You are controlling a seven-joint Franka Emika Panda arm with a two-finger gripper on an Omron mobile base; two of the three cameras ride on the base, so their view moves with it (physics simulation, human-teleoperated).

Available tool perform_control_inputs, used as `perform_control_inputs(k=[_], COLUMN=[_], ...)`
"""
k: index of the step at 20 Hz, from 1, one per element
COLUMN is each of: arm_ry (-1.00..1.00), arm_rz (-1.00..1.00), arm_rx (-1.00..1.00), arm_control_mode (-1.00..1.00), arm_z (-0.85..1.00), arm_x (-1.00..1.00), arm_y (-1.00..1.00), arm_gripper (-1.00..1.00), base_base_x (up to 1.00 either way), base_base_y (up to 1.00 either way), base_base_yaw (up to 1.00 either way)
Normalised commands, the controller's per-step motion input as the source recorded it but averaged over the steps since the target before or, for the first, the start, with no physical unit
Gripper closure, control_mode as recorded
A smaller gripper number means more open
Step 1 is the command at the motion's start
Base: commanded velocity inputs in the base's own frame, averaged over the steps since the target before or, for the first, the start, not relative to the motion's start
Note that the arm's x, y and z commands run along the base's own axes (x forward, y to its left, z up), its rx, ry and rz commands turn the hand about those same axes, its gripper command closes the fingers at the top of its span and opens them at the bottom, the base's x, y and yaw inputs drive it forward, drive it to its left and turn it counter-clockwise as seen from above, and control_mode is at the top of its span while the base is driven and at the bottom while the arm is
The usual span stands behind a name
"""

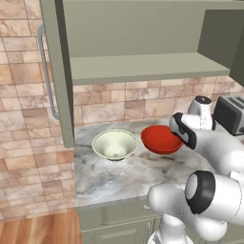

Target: Open the cabinet. Pick the bowls from the counter and place them in the cabinet. Then close the cabinet.

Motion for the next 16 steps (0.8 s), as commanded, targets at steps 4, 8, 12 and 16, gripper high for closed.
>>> perform_control_inputs(k=[4, 8, 12, 16], arm_ry=[0.00, 0.00, 0.00, 0.00], arm_rz=[0.02, 0.03, 0.03, 0.03], arm_rx=[0.00, 0.00, 0.00, 0.00], arm_control_mode=[-1.00, -1.00, -1.00, -1.00], arm_z=[-0.26, -0.26, -0.21, -0.20], arm_x=[0.17, 0.22, 0.26, 0.26], arm_y=[-0.03, -0.03, -0.01, -0.03], arm_gripper=[-1.00, -1.00, -1.00, -1.00], base_base_x=[0.00, 0.00, 0.00, 0.00], base_base_y=[0.00, 0.00, 0.00, 0.00], base_base_yaw=[0.00, 0.00, 0.00, 0.00])
